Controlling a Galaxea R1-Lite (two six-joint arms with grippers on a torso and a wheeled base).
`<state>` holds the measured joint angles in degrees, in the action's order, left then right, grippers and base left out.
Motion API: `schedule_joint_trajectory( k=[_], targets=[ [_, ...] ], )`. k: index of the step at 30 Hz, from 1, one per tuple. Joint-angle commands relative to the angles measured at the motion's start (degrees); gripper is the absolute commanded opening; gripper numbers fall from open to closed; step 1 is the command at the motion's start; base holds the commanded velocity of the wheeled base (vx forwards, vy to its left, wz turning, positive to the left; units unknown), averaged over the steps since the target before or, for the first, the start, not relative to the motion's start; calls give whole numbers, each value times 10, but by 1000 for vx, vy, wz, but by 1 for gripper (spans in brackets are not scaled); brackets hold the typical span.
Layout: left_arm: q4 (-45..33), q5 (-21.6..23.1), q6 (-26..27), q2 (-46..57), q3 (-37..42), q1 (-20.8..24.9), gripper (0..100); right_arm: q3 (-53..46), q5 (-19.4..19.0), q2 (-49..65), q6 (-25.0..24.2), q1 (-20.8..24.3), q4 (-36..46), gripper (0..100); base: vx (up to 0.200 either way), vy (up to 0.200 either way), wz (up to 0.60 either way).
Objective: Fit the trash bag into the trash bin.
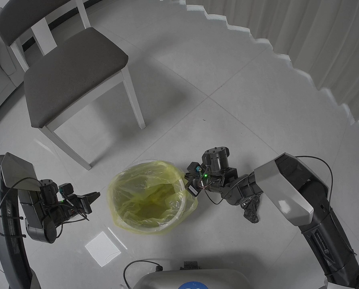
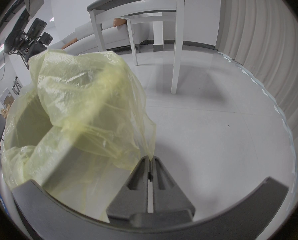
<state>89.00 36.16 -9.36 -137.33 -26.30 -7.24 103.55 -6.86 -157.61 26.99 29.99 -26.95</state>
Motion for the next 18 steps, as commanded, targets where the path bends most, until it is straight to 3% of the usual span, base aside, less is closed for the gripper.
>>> schedule_joint_trajectory(
  k=[1, 7, 12, 18],
  targets=[
    [10, 0, 0, 35, 20, 15, 100, -6, 0, 11, 0, 2, 0, 0, 0, 0, 0],
    [10, -13, 1, 38, 24, 44, 100, -14, 0, 15, 0, 3, -1, 0, 0, 0, 0],
    [10, -56, 1, 6, -7, 77, 100, -17, 0, 15, 0, 6, -5, 0, 0, 0, 0],
    [10, -72, 1, -6, -30, 86, 100, -18, 0, 19, -1, 10, -5, 0, 0, 0, 0]
  ],
)
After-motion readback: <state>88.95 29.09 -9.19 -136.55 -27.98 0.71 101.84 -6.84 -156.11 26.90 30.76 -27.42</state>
